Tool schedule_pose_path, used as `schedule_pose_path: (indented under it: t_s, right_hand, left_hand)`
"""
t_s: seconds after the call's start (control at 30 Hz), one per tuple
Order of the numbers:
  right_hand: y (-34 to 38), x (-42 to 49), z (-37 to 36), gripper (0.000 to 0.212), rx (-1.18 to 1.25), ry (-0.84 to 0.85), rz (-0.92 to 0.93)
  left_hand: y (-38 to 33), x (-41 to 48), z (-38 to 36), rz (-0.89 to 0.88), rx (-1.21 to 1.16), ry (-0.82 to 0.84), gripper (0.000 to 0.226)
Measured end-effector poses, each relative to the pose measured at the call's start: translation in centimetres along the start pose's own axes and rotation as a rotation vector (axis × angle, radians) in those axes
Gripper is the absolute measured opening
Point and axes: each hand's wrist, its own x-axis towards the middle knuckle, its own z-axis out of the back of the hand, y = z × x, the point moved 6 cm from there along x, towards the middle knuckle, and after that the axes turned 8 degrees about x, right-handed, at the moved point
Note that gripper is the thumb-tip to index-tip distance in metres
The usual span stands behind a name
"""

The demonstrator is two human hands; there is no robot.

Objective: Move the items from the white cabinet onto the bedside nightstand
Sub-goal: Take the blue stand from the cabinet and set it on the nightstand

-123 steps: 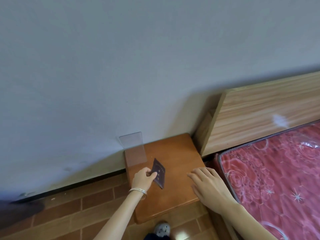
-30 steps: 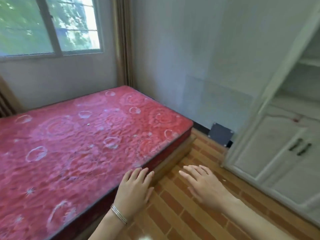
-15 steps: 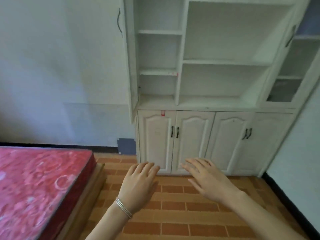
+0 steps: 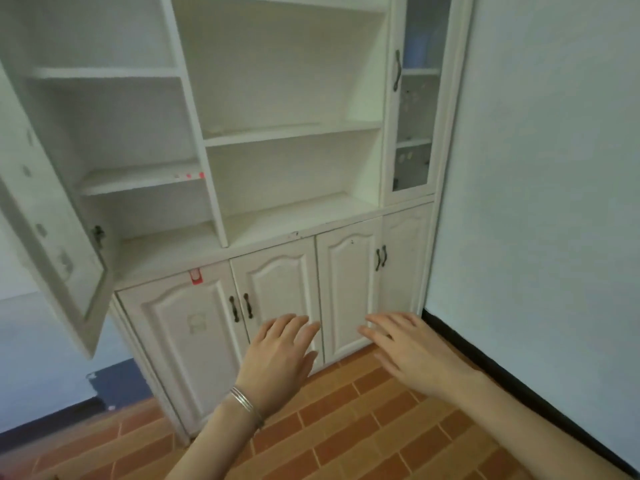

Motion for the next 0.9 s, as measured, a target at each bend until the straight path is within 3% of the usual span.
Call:
schedule_pose_path:
  t_s: [0.43, 0.63, 0.77, 0.9]
  right_hand:
    - [-13.1, 2.0, -5.8, 0.050, 0.087, 0.099, -0.228]
    - [-23.7, 5.4, -6.8, 0.050, 0.070, 0.135, -0.232]
    - [-32.6, 9.1, -4.9, 0.041, -0.007, 0.064, -0.222]
    - [-39.5, 13.1, -3.1, 0.043, -0.020, 0.062, -0.183]
  left_hand:
    - [-4.6, 13.0, -13.3, -0.195, -0.194, 0.098, 0.040]
    - [-6.1, 22.2, -18.7, -0.156, -0.162, 0.085, 0.042]
    - [-7.1, 30.7, -20.5, -0.106, -0.132, 0.069, 0.043]
    - [-7.1, 38.0, -21.3, -0.054, -0.096, 0.010, 0.032]
